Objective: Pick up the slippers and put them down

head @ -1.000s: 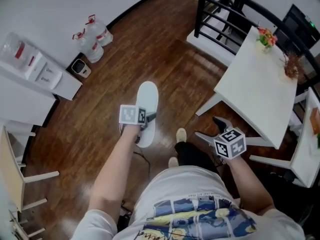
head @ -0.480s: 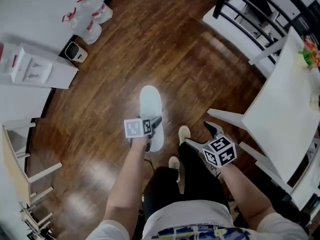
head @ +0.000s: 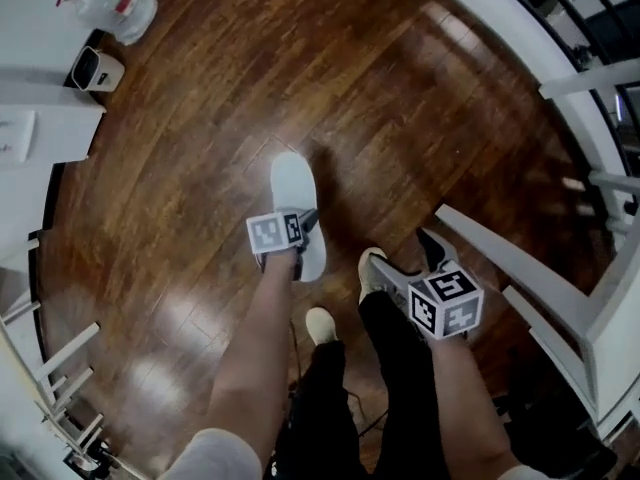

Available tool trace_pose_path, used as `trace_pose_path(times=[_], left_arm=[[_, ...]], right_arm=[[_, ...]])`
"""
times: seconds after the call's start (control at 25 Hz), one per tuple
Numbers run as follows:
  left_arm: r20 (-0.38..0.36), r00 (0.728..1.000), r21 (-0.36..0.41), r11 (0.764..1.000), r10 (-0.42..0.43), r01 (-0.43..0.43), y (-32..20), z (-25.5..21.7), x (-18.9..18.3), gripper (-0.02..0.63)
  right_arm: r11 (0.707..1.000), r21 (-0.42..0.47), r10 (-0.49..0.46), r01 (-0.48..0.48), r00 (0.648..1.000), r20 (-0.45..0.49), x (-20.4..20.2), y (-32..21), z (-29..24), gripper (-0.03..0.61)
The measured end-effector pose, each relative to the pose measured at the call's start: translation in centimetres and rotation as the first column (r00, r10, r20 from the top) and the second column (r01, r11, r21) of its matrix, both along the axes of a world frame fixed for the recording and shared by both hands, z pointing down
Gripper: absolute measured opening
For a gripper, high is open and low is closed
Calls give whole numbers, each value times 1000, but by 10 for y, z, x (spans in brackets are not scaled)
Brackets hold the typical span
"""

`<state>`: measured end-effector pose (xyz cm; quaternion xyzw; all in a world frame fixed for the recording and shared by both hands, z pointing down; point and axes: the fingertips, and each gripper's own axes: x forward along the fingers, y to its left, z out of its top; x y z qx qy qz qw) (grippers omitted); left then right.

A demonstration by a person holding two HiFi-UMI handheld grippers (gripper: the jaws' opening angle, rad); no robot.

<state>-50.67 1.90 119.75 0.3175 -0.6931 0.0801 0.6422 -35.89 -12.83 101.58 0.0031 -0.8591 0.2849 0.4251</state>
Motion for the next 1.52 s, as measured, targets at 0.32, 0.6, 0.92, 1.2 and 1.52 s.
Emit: trace_pose_path(times=[0.32,0.6,0.92,1.2,1.52], left_arm=[[-28,999,-17,1000,18,-19,23,238,-22,416],[-41,999,-67,998,-8,5,47,320,-18,425],[-42,999,-86,996,3,-6,53,322,-15,434],[13,1000,-125,992,8,-6,61,287,-25,509],[-2,986,-147,975,165,-164,115,121,9,520]], right_arm=[[995,-100,-9,9,1000,0,-39,59,174,417],[994,-54,-100,98,995,-31,-46,68,200,417],[985,-19,-174,173,982,-69,-49,84,209,417],[982,13,-186,189,975,-121,-52,90,212,453],[992,-62,-115,108,985,-132,-22,139,184,456]])
